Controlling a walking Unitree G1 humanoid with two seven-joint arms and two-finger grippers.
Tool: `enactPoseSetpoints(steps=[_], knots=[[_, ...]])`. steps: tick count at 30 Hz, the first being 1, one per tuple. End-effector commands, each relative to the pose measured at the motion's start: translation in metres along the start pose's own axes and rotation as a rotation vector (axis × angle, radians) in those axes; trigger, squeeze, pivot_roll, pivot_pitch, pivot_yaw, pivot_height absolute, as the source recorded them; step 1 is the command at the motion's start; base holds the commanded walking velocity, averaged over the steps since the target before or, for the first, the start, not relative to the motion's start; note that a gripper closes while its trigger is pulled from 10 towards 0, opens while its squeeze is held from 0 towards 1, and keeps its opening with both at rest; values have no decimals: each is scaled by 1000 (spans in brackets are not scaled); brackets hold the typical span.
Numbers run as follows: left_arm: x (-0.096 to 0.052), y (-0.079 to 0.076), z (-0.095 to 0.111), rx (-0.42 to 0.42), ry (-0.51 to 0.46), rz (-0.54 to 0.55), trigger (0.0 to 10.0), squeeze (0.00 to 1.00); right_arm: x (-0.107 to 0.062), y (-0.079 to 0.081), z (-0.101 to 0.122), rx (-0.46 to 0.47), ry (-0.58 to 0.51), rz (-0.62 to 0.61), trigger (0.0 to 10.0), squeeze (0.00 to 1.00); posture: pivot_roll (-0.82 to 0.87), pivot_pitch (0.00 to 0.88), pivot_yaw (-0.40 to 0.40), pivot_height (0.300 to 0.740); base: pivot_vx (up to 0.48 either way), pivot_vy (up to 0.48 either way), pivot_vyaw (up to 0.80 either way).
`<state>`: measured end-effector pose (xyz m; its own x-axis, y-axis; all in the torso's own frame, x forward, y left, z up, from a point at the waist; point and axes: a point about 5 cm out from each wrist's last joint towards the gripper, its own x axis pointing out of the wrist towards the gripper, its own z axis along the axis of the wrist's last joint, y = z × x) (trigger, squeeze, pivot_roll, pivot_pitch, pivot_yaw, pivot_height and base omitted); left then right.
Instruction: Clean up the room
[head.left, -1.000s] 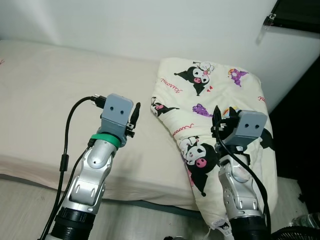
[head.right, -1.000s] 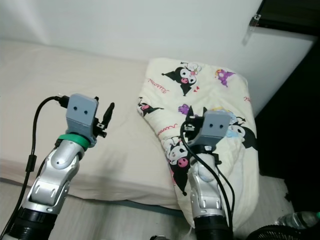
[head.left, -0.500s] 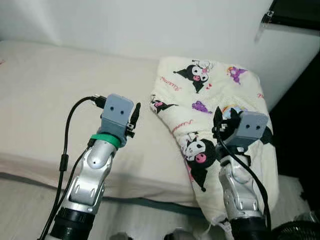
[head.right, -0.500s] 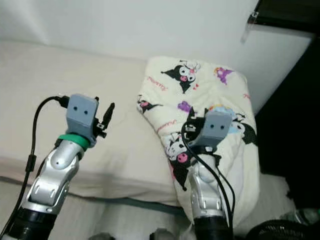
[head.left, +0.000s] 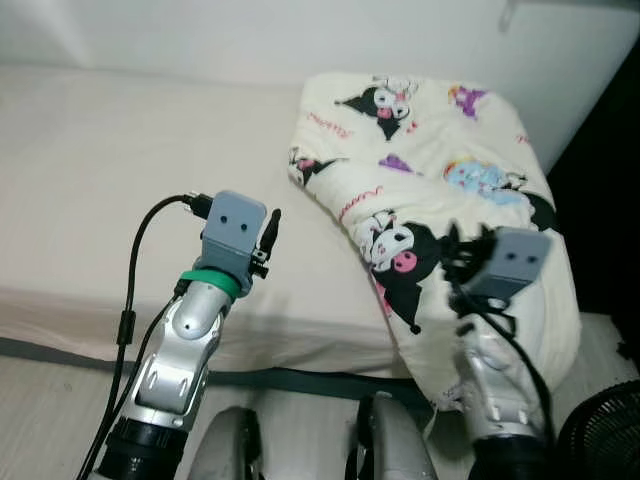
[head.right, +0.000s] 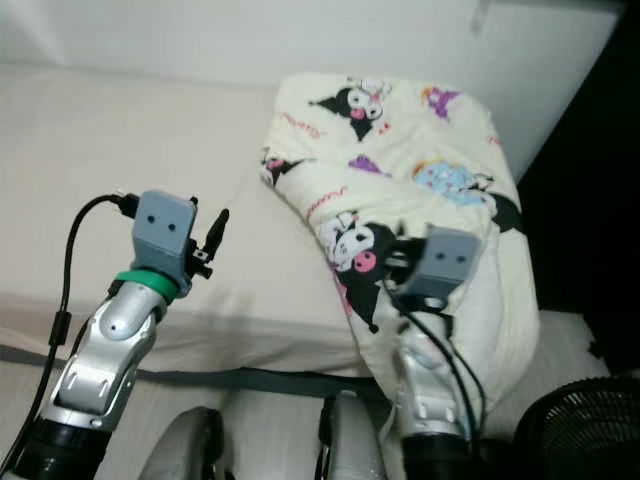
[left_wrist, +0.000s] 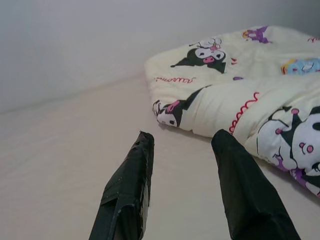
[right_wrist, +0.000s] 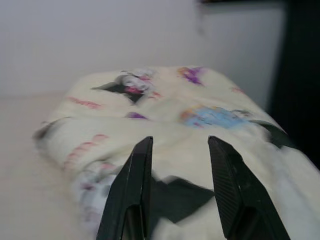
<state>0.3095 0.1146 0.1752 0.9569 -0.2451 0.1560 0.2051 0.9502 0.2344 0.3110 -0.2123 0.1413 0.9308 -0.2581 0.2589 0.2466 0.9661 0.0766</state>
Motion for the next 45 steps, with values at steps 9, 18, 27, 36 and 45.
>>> enactPoseSetpoints(steps=[9, 18, 27, 36, 45], knots=[[-10, 7, -5, 31, 47, -8, 10000, 0, 22, -81, -30, 146, 230, -245, 10000, 0, -6, 129, 80, 600, 0, 0, 0], [-15, 7, -5, 42, 59, 3, 10000, 0, 31, -100, -44, 327, 413, -272, 10000, 0, 37, 160, 62, 600, 0, 0, 0], [-18, 14, -3, 50, 64, 39, 10000, 0, 30, 13, -51, 371, 542, 556, 10000, 0, 59, 163, 44, 600, 0, 0, 0], [-11, 29, 14, 76, 15, 22, 10000, 0, -80, 87, 15, 506, 561, 1600, 10000, 0, 19, 160, 47, 600, 0, 0, 0], [6, 41, 29, 117, -42, -15, 10000, 0, -99, 67, 56, 621, 592, 1718, 10000, 0, -23, 142, 54, 600, 0, 0, 0]])
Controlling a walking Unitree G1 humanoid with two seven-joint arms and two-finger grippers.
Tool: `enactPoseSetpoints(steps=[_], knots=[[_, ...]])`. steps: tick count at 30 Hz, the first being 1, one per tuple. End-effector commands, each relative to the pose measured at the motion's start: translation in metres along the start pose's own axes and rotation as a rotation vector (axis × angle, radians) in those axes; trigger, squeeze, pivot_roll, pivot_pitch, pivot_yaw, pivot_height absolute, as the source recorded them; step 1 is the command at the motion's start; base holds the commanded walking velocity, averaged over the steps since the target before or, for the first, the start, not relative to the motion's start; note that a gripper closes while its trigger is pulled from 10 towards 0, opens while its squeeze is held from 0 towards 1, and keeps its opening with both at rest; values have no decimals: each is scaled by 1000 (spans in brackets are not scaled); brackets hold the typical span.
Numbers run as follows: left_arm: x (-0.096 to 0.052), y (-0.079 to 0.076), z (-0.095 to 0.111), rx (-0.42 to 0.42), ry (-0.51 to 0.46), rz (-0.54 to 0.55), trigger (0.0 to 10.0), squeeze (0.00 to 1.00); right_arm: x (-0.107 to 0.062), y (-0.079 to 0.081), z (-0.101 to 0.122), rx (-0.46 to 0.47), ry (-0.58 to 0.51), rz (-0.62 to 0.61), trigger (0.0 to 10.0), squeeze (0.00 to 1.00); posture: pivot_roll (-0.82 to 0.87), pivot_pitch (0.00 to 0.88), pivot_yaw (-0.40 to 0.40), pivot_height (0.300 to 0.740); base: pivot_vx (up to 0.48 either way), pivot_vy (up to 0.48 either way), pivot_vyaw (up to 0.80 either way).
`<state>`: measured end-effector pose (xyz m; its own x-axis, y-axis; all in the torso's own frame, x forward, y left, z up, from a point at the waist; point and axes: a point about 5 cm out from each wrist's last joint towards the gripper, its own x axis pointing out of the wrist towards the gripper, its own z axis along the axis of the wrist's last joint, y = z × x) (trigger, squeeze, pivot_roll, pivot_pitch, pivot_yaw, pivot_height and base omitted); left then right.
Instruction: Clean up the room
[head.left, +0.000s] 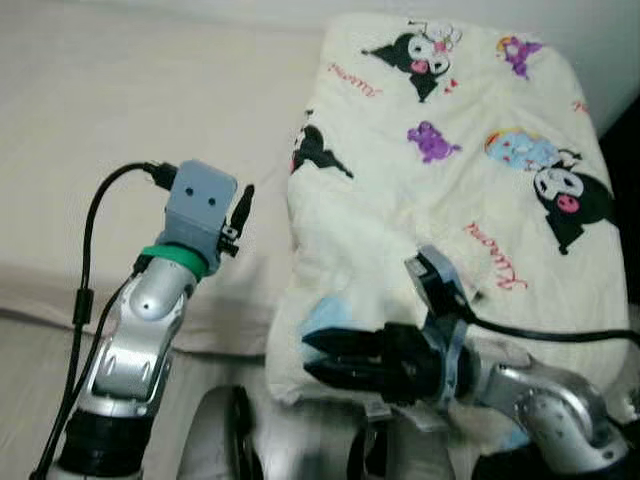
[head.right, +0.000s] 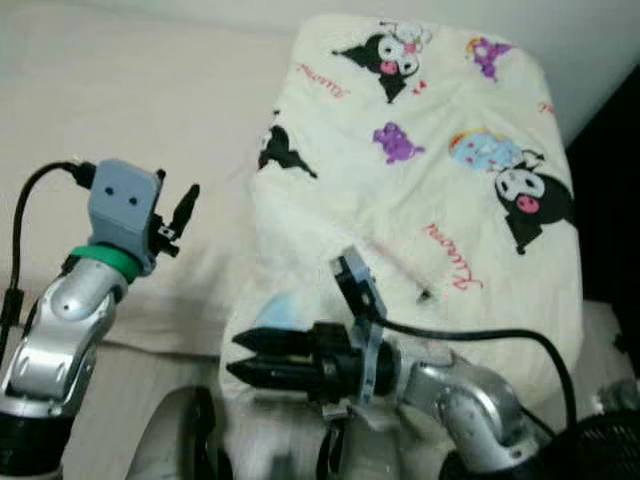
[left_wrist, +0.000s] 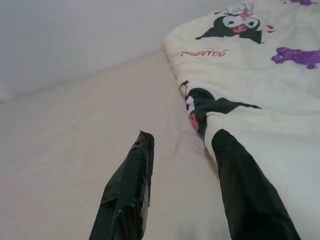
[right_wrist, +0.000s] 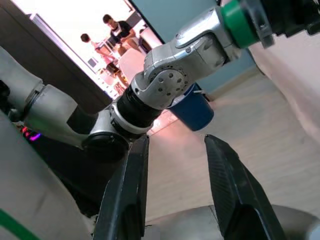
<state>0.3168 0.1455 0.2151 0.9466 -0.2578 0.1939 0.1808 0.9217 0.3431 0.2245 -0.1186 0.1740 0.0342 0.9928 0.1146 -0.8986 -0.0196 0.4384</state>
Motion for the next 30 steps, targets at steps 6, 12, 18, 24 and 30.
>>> enactPoseSetpoints(steps=[6, 12, 18, 24, 30], knots=[[8, -3, 4, 3, -26, -44, 10000, 0, -21, 5, 10, -18, -85, -65, 10000, 0, -40, 139, 57, 600, 0, 0, 0], [7, -12, 2, -11, -20, -59, 10000, 0, -35, -16, 29, -137, -214, -283, 10000, 0, -35, 137, 60, 600, 0, 0, 0], [0, -45, -41, 20, 162, -202, 10000, 0, -79, -82, 12, -186, -259, -938, 10000, 0, -22, 141, 56, 600, 0, 0, 0], [-14, -72, -89, 28, 394, -331, 10000, 0, -103, -108, -14, -175, -217, -1304, 10000, 0, -24, 142, 54, 600, 0, 0, 0], [-50, -78, -147, -24, 769, -374, 10000, 0, -144, -110, -64, -32, -20, -1728, 10000, 0, -44, 150, 64, 600, 0, 0, 0]])
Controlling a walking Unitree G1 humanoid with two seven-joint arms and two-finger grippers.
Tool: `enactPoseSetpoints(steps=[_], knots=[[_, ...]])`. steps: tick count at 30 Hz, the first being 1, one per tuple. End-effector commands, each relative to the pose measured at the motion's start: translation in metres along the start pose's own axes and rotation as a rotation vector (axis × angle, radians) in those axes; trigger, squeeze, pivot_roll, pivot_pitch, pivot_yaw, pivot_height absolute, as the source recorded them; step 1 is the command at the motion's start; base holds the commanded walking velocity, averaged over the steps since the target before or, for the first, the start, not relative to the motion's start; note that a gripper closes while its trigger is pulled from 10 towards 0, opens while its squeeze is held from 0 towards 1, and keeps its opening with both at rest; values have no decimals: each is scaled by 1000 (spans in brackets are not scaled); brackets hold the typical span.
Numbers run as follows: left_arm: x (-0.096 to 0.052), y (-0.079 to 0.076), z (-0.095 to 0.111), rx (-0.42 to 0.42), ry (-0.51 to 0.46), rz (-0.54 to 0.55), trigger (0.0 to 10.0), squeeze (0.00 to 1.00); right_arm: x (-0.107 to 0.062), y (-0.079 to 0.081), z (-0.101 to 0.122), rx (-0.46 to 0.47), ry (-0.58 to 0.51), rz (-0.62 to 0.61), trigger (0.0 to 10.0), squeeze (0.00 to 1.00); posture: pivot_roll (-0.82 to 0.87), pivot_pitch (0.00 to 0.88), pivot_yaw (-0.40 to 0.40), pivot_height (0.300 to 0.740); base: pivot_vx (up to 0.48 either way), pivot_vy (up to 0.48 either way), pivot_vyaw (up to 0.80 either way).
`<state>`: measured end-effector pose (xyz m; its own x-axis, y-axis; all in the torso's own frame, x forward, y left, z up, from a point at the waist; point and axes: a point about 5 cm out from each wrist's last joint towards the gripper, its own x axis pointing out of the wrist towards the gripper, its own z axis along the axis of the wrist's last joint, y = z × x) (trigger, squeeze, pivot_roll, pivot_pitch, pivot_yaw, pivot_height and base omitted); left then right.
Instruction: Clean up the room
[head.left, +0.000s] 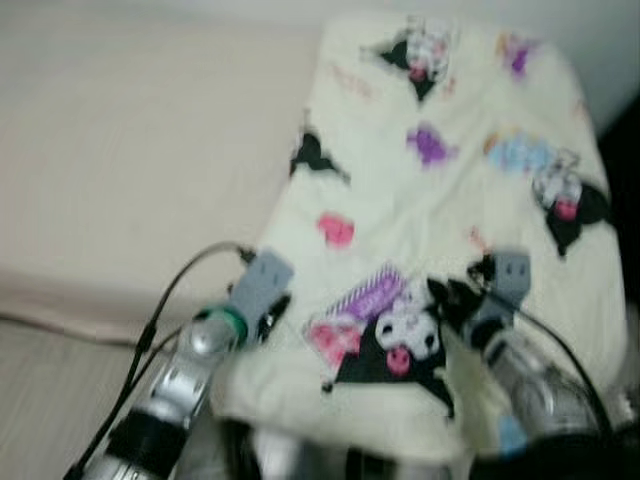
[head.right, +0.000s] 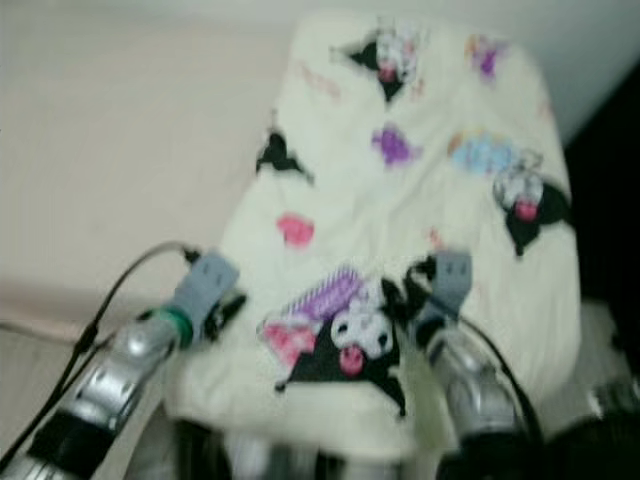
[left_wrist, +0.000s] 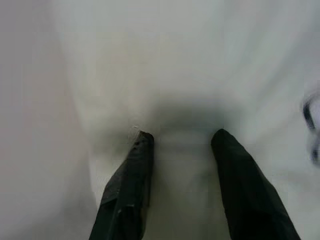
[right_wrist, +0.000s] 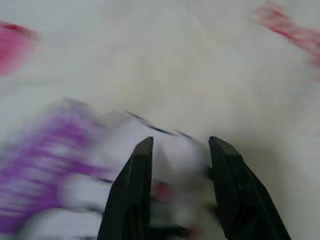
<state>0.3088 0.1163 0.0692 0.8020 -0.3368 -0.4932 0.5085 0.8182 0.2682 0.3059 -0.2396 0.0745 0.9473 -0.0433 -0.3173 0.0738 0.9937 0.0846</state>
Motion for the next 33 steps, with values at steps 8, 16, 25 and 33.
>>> enactPoseSetpoints(steps=[8, 16, 25, 33], knots=[[-48, 14, -78, -91, 351, -80, 10000, 0, -29, -60, -57, -12, 212, -412, 10000, 0, -42, 155, 73, 600, 0, 0, 0], [-61, 48, 17, -244, -240, 85, 10000, 0, -20, -49, 5, -91, -167, -411, 10000, 0, -41, 143, 49, 600, 0, 0, 0], [-102, 78, 128, -108, -775, 438, 10000, 0, -38, 46, 106, -49, -671, 89, 10000, 0, -47, 77, -21, 600, 0, 0, 0], [-83, 63, 127, -197, -723, 437, 10000, 0, -33, 76, 98, 10, -694, 175, 10000, 0, -51, 54, -27, 610, 0, 0, 0]])
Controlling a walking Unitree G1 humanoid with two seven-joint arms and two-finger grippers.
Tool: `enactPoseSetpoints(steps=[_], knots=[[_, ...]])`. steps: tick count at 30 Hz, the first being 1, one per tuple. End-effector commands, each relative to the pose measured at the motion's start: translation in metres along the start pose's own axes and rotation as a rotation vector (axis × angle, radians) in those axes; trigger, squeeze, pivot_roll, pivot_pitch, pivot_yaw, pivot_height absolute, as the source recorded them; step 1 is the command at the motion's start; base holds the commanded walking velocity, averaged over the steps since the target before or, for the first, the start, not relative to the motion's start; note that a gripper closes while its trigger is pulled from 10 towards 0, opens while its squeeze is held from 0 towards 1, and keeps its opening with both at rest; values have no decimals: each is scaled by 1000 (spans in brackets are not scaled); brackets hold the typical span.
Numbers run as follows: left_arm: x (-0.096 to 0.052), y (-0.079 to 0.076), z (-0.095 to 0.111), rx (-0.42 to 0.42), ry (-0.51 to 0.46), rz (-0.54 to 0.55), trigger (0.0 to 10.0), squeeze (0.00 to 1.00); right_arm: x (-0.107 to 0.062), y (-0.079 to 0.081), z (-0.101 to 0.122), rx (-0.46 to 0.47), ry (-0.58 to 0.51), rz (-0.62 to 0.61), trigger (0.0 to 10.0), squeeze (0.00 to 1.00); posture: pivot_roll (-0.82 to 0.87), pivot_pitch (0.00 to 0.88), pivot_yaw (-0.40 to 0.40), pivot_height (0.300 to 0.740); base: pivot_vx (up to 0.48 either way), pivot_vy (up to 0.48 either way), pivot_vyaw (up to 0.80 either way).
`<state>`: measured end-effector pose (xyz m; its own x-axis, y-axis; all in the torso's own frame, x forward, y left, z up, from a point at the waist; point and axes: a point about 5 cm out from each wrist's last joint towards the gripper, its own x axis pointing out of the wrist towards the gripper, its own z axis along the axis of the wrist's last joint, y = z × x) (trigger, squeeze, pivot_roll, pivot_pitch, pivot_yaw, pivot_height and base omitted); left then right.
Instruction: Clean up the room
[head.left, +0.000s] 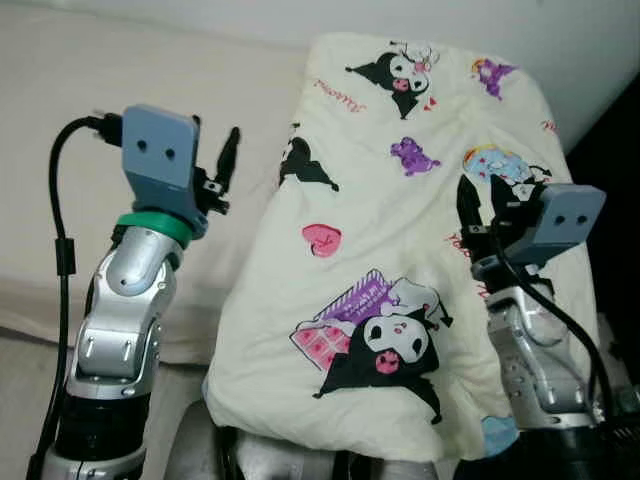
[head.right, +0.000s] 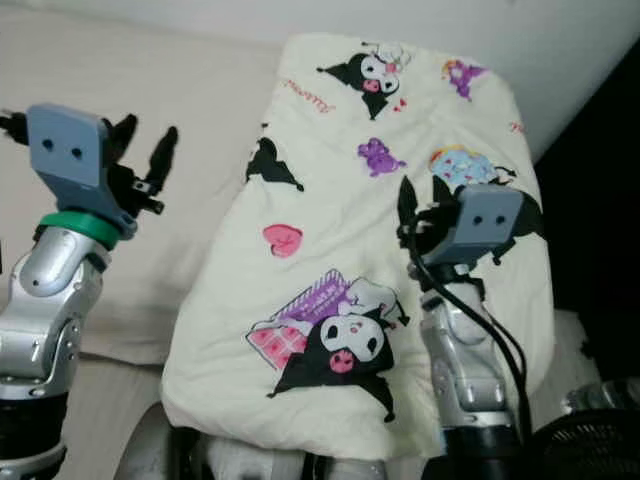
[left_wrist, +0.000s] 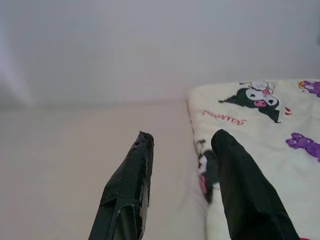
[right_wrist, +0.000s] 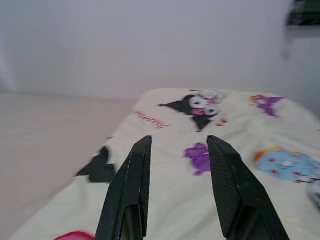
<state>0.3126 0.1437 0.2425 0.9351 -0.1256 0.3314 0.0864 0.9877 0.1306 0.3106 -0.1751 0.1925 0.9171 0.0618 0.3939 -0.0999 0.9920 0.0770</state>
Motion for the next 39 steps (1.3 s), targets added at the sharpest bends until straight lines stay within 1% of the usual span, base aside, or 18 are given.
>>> enactPoseSetpoints(steps=[1, 4, 15, 16, 20, 23, 25, 29, 32, 35, 39], knots=[[-1, -8, -10, -4, 48, -11, 10000, 0, -3, 2, -8, 10, 19, -7, 10000, 0, -51, 54, -27, 610, 0, 0, 0], [-3, -18, -17, -27, 57, -25, 10000, 0, -6, 5, -14, 10, 35, -17, 10000, 0, -53, 51, -25, 624, 0, 0, 0], [-2, -26, -21, -21, 63, -28, 10000, 0, -10, 0, -14, 6, 56, -18, 10000, 0, -53, 48, -21, 653, 0, 0, 0], [-2, -29, -23, -23, 71, -29, 10000, 0, -10, -1, -15, 4, 59, -20, 10000, 0, -54, 49, -20, 663, 0, 0, 0], [-2, -32, -26, -24, 79, -29, 10000, 0, -11, -2, -17, 0, 60, -23, 10000, 0, -54, 49, -20, 677, 0, 0, 0], [-1, -35, -28, -24, 84, -35, 10000, 0, -11, -3, -20, -2, 64, -27, 10000, 0, -53, 49, -19, 687, 0, 0, 0], [1, -39, -30, -26, 91, -40, 10000, 0, -11, -4, -21, -4, 69, -30, 10000, 0, -56, 49, -18, 702, 0, 0, 0], [2, -40, -31, -26, 94, -42, 10000, 0, -11, -4, -21, -5, 71, -31, 10000, 0, -56, 49, -18, 716, 0, 0, 0], [4, -51, -38, -25, 113, -63, 10000, 0, -12, -4, -25, -4, 87, -31, 10000, 0, -58, 50, -15, 730, 0, 0, 0], [4, -54, -40, -23, 117, -71, 10000, 0, -12, -4, -26, -4, 91, -33, 10000, 0, -58, 50, -14, 740, 0, 0, 0], [3, -55, -42, -21, 122, -75, 10000, 0, -13, -5, -28, -4, 95, -38, 10000, 0, -58, 50, -12, 740, 0, 0, 0]])
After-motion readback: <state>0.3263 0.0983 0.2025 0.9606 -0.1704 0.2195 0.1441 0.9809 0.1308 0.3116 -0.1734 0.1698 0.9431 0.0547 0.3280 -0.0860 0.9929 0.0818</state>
